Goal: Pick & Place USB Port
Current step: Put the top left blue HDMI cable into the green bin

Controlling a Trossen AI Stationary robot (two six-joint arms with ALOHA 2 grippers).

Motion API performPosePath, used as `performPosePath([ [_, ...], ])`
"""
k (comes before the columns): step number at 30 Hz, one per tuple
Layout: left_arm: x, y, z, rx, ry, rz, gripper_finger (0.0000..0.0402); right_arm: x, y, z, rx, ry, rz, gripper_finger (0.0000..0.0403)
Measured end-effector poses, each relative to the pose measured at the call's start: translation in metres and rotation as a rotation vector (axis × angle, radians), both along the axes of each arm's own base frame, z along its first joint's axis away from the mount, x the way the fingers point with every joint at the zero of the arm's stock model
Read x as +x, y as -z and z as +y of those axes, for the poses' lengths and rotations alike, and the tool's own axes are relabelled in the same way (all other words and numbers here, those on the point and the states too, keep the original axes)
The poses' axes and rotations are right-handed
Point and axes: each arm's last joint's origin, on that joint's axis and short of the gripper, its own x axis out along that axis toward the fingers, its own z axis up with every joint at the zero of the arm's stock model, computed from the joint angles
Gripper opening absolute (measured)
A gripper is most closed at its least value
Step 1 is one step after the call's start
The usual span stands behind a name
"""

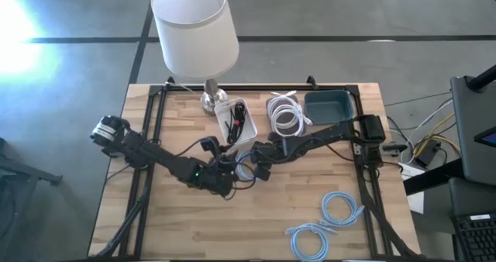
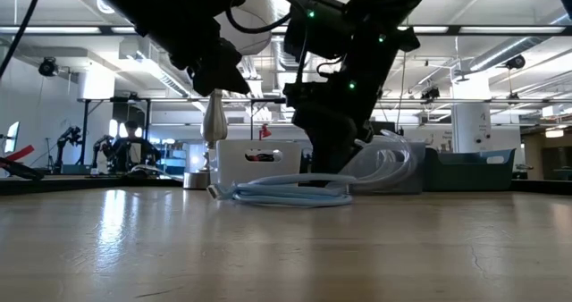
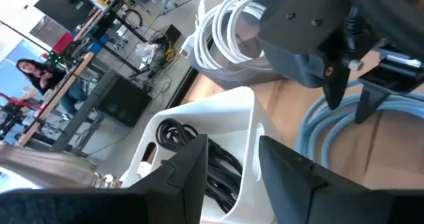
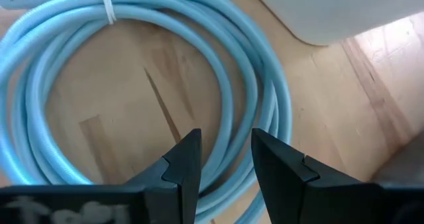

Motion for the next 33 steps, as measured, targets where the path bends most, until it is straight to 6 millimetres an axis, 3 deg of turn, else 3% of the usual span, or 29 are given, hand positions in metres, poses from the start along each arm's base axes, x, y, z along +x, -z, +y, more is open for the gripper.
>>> performPosePath([
  [7,0.003,-0.001,0.009,0.011,-0.021,0.007,0.0140,-0.002,-0.002,0.002,0.030,0.054,-0.013,0.0118],
  [13,0.006,-0.002,0.015,0.009,-0.041,0.004,0.0140,0.000,-0.004,0.015,0.011,-0.008,-0.005,0.0104],
  [24,0.007,-0.002,0.020,0.009,-0.057,0.004,0.0140,0.010,-0.035,0.050,-0.081,-0.095,-0.020,0.0105],
  [33,0.007,-0.002,0.020,0.008,-0.057,0.002,0.0140,0.008,-0.035,0.078,0.018,-0.366,-0.007,0.0103],
])
